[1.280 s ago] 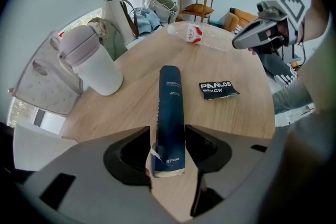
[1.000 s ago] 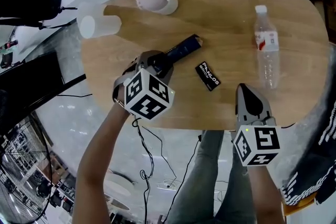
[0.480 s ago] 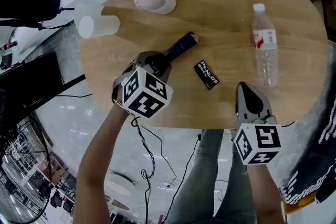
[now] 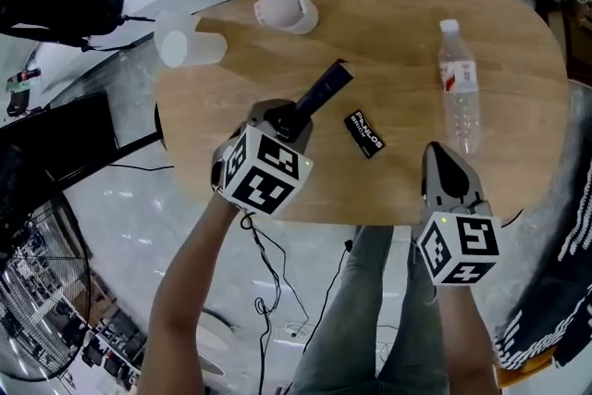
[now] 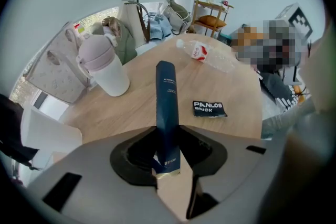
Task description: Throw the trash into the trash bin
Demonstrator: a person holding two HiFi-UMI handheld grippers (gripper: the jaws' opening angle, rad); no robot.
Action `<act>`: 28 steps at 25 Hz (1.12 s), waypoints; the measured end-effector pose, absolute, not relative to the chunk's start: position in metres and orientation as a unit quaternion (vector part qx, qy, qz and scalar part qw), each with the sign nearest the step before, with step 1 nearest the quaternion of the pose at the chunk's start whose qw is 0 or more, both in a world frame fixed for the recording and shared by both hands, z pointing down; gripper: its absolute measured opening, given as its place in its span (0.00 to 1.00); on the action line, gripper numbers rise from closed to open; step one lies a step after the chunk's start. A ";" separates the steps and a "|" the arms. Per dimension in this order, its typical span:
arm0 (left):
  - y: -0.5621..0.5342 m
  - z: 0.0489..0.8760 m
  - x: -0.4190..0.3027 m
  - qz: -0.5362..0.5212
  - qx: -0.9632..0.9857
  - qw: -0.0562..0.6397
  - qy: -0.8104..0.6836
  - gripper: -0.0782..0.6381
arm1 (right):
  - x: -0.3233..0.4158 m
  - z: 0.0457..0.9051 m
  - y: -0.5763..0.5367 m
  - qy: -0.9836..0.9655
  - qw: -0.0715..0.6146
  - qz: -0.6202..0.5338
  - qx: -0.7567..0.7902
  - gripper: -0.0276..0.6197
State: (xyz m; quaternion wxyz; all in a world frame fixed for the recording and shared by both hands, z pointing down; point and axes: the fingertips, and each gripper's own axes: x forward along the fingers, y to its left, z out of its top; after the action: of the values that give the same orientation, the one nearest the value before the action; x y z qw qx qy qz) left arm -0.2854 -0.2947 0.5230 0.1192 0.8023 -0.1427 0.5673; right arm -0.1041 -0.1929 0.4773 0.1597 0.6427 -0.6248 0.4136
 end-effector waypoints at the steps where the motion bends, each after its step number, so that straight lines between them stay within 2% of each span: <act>1: -0.293 0.519 -0.283 0.561 0.804 0.130 -0.150 0.31 | -0.101 0.473 -0.193 -0.623 0.156 0.412 0.646 0.05; 16: -0.237 0.469 -0.198 0.478 0.830 0.228 -0.176 0.30 | -0.034 0.448 -0.161 -0.579 0.122 0.394 0.703 0.05; 28: -0.201 0.441 -0.108 0.448 0.858 0.214 -0.130 0.28 | 0.046 0.438 -0.090 -0.485 0.081 0.391 0.778 0.05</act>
State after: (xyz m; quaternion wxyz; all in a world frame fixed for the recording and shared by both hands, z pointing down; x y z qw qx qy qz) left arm -0.1080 -0.2012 0.4409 0.2140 0.8583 -0.1298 0.4480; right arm 0.0464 -0.0905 0.4379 0.0811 0.7781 -0.4847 0.3912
